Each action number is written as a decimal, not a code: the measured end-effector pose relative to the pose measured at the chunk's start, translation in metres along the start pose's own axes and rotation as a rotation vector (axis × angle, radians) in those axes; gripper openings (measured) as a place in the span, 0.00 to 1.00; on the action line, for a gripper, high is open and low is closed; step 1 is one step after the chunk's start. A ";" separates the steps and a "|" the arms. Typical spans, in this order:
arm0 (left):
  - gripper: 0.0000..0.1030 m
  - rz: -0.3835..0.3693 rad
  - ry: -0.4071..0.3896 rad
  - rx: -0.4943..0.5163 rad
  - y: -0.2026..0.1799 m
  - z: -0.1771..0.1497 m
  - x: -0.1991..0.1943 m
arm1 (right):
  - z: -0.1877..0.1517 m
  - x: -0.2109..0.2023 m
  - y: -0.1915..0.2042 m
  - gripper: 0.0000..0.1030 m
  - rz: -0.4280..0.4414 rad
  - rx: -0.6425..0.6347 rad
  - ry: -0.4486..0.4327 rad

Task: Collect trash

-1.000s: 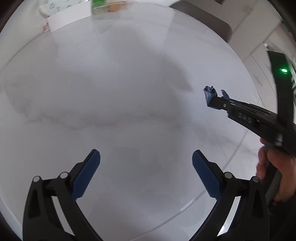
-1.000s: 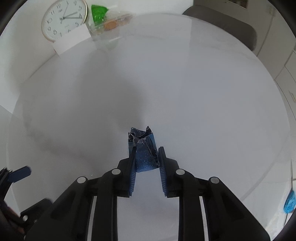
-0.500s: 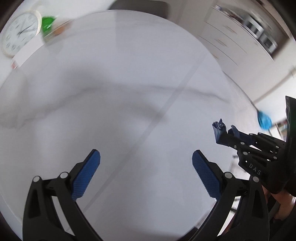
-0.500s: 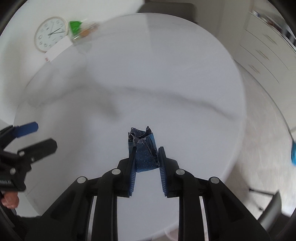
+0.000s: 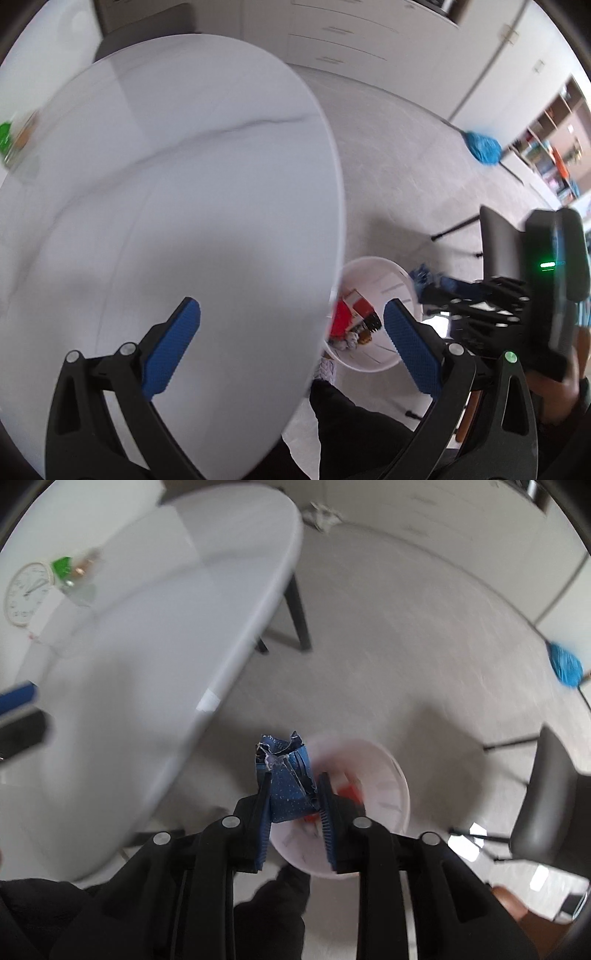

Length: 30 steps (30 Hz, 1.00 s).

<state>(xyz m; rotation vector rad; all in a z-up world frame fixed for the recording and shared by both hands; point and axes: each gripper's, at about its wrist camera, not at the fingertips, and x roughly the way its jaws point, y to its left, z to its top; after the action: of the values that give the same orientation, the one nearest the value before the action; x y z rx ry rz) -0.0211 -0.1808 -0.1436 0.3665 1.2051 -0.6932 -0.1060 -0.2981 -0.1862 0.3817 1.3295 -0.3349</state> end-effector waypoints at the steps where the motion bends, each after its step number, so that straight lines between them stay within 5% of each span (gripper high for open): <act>1: 0.93 0.002 0.005 0.012 -0.007 -0.002 0.001 | -0.005 0.014 -0.008 0.44 0.005 0.007 0.030; 2: 0.93 0.005 0.008 0.017 -0.007 0.002 0.005 | -0.007 0.023 -0.013 0.70 -0.001 0.013 0.052; 3: 0.93 0.008 0.011 0.020 -0.009 0.004 0.007 | -0.009 0.031 -0.013 0.76 -0.015 0.017 0.063; 10: 0.93 0.052 -0.006 -0.035 -0.009 0.012 0.000 | -0.005 0.023 -0.016 0.91 -0.021 0.031 0.035; 17: 0.93 0.155 -0.160 -0.218 0.035 0.029 -0.044 | 0.032 -0.055 0.037 0.98 -0.022 -0.073 -0.131; 30: 0.93 0.459 -0.505 -0.602 0.138 0.001 -0.208 | 0.090 -0.220 0.205 0.98 0.188 -0.404 -0.527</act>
<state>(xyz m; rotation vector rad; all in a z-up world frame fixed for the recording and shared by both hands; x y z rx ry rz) 0.0318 -0.0182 0.0379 -0.0474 0.7524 0.0025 0.0183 -0.1520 0.0623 0.0641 0.8077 0.0014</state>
